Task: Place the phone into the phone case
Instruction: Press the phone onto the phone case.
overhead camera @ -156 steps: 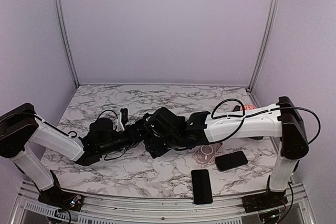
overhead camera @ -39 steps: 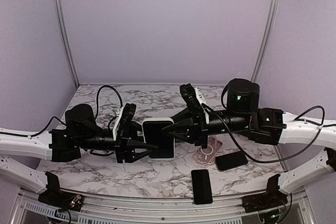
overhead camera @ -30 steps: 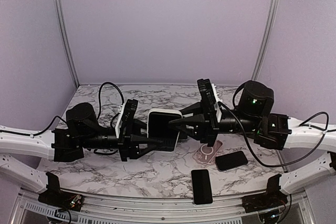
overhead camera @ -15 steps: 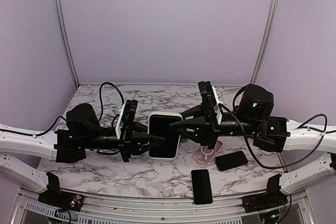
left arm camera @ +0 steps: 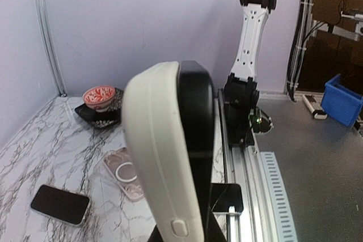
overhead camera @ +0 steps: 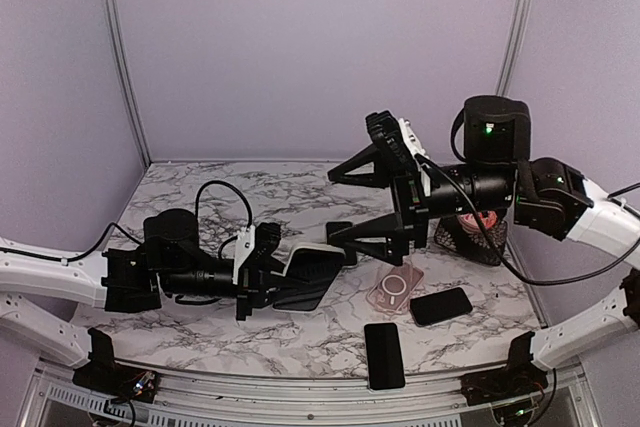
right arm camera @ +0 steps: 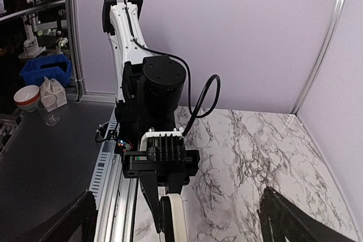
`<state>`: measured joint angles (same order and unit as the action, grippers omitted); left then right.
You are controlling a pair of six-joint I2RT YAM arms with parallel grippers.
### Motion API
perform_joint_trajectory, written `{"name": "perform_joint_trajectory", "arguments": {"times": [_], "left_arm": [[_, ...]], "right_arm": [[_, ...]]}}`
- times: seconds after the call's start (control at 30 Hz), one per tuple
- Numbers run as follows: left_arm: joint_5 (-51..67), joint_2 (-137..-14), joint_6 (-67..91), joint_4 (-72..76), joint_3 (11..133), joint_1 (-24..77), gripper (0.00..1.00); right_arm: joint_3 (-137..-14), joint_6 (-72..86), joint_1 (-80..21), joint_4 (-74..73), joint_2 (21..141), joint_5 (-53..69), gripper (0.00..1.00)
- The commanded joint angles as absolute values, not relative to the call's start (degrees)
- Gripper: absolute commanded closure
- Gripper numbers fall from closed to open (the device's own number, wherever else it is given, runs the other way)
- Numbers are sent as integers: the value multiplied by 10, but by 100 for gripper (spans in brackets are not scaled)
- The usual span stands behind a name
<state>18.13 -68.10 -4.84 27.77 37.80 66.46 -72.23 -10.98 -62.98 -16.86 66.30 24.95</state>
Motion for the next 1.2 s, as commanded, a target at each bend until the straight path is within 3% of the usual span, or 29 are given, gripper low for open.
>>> {"name": "perform_joint_trajectory", "arguments": {"times": [0.0, 0.13, 0.37, 0.47, 0.63, 0.73, 0.83, 0.97, 1.0, 1.17], "left_arm": [[150, -662, -120, 209, 403, 669, 100], [146, -666, -122, 200, 413, 671, 100], [148, -674, -117, 200, 415, 677, 100], [149, -675, -117, 200, 416, 678, 100], [148, -677, -117, 199, 418, 679, 100], [152, -679, -117, 200, 420, 680, 100], [153, -683, -116, 200, 422, 681, 100], [152, -687, -112, 200, 424, 682, 100], [153, -687, -111, 200, 425, 682, 100], [165, -688, -108, 200, 428, 682, 100]], "right_arm": [[-818, -181, -627, -378, 730, 246, 6], [-893, -197, -631, -447, 796, 272, 11], [-883, -212, -653, -423, 826, 255, 14], [-869, -215, -653, -404, 825, 244, 28], [-854, -214, -653, -391, 834, 243, 37], [-845, -214, -653, -387, 836, 239, 49], [-838, -207, -652, -369, 832, 234, 64], [-814, -202, -653, -333, 818, 229, 96], [-809, -202, -652, -328, 814, 226, 100], [-803, -207, -652, -319, 805, 228, 100]]}}
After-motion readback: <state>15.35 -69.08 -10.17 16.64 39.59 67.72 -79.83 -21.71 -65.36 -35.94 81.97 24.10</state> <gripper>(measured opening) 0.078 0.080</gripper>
